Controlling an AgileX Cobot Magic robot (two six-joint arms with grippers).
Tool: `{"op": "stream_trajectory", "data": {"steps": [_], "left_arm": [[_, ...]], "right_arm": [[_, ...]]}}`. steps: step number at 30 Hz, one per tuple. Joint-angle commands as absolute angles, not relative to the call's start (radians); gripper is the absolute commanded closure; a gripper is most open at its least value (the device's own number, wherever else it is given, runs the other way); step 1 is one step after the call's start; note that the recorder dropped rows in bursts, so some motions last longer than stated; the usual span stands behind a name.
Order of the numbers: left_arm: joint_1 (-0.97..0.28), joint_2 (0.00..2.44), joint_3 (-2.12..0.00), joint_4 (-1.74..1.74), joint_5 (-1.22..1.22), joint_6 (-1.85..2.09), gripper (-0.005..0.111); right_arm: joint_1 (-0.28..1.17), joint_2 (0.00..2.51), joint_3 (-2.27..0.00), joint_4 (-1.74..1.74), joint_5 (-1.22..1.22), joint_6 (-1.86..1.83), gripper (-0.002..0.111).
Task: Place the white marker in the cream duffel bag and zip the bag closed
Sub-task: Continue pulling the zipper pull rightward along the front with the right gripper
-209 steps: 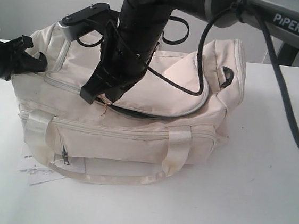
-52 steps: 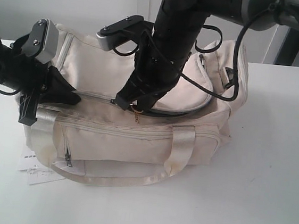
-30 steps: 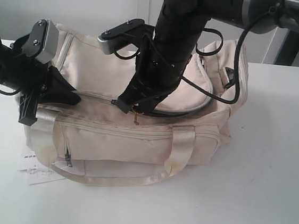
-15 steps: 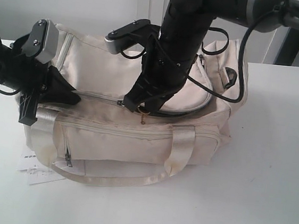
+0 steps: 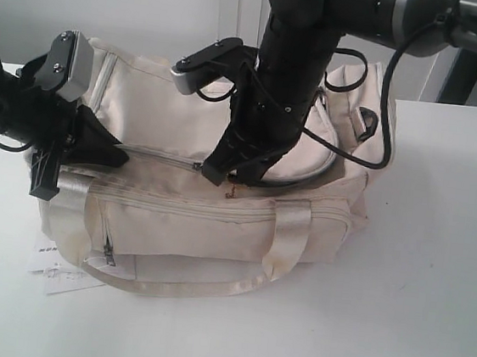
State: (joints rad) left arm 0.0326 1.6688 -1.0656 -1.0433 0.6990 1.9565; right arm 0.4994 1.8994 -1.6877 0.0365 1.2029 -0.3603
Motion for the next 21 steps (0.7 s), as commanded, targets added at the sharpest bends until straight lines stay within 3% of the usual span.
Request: {"op": "stream_trajectory", "data": {"steps": [1, 21], "left_arm": [[0.026, 1.664, -1.056, -1.045, 0.708, 2.012, 0.107], [0.026, 1.665, -1.056, -1.049, 0.708, 2.01, 0.107]], "right_arm": [[0.488, 1.886, -1.673, 0.0, 1.221, -0.362, 0.108], [0.431, 1.874, -1.674, 0.0, 1.221, -0.362, 0.108]]}}
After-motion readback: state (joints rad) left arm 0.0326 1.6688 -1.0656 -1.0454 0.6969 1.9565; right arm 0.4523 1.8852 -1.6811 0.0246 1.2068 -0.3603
